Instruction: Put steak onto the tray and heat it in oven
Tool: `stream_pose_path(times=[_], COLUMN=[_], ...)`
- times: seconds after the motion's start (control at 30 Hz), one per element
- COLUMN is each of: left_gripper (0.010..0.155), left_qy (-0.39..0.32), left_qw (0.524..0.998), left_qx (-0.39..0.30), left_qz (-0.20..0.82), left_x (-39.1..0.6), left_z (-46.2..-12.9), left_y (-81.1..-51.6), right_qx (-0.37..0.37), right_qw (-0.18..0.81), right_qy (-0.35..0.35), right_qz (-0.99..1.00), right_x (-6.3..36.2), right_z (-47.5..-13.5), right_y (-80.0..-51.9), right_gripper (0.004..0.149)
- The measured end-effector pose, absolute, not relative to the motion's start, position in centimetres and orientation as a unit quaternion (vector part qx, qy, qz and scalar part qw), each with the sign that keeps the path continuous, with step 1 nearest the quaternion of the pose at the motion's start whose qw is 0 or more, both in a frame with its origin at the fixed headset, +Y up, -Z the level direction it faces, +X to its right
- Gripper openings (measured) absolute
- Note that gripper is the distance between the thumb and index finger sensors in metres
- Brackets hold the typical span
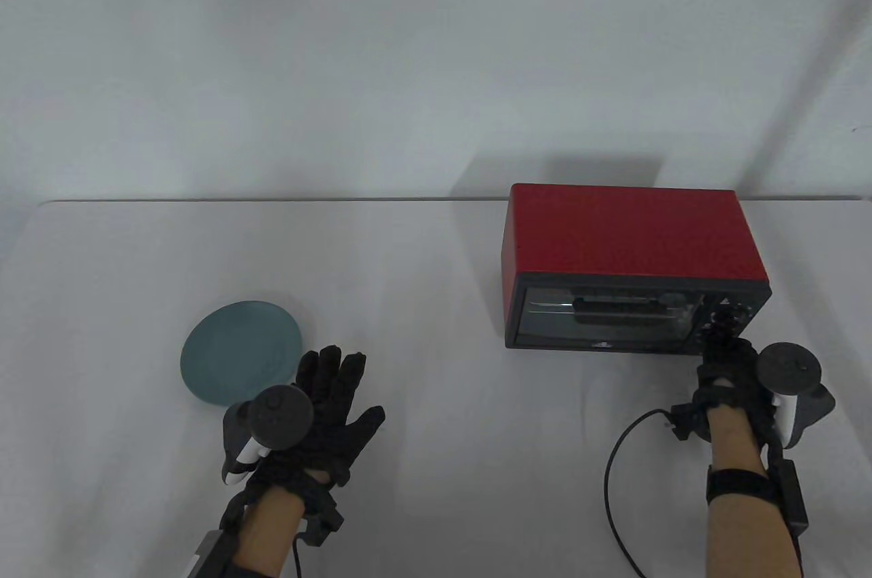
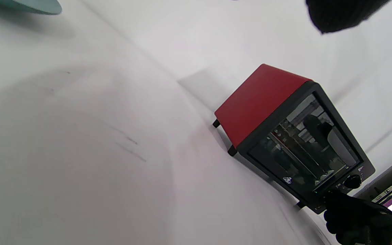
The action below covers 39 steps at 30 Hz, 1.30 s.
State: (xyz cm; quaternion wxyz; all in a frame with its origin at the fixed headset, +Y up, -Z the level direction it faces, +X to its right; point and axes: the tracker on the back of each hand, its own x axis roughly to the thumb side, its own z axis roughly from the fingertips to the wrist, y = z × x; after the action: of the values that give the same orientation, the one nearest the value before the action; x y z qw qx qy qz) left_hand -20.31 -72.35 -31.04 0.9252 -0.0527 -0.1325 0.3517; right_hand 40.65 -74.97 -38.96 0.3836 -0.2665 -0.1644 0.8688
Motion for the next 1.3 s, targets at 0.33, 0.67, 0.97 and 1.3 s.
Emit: stream_pose_path(times=[0.33, 0.67, 0.97, 1.3], left_gripper=[0.081, 0.081, 0.081, 0.08], left_qy=[-0.133, -0.132, -0.137, -0.147], left_qw=[0.925, 0.926, 0.925, 0.925], left_qx=[-0.054, -0.058, -0.055, -0.014], left_qz=[0.351, 0.349, 0.35, 0.349], left_x=[-20.3, -20.1, -19.9, -19.8], left_z=[-31.1, -31.0, -31.1, -30.8], left_y=[-72.4, -72.5, -72.4, -71.1], right_qx=[-0.279, -0.284, -0.29, -0.259], right_qw=[0.435, 0.578, 0.592, 0.591], right_qy=[-0.153, -0.109, -0.105, -0.208], right_qz=[0.842, 0.757, 0.745, 0.735], right_x=[40.7, 41.5, 41.6, 41.1], right_z=[-38.9, -38.9, -38.6, -34.6], right_y=[-75.4, -76.6, -76.9, -71.4], right_gripper=[0.017, 0.018, 0.019, 0.054])
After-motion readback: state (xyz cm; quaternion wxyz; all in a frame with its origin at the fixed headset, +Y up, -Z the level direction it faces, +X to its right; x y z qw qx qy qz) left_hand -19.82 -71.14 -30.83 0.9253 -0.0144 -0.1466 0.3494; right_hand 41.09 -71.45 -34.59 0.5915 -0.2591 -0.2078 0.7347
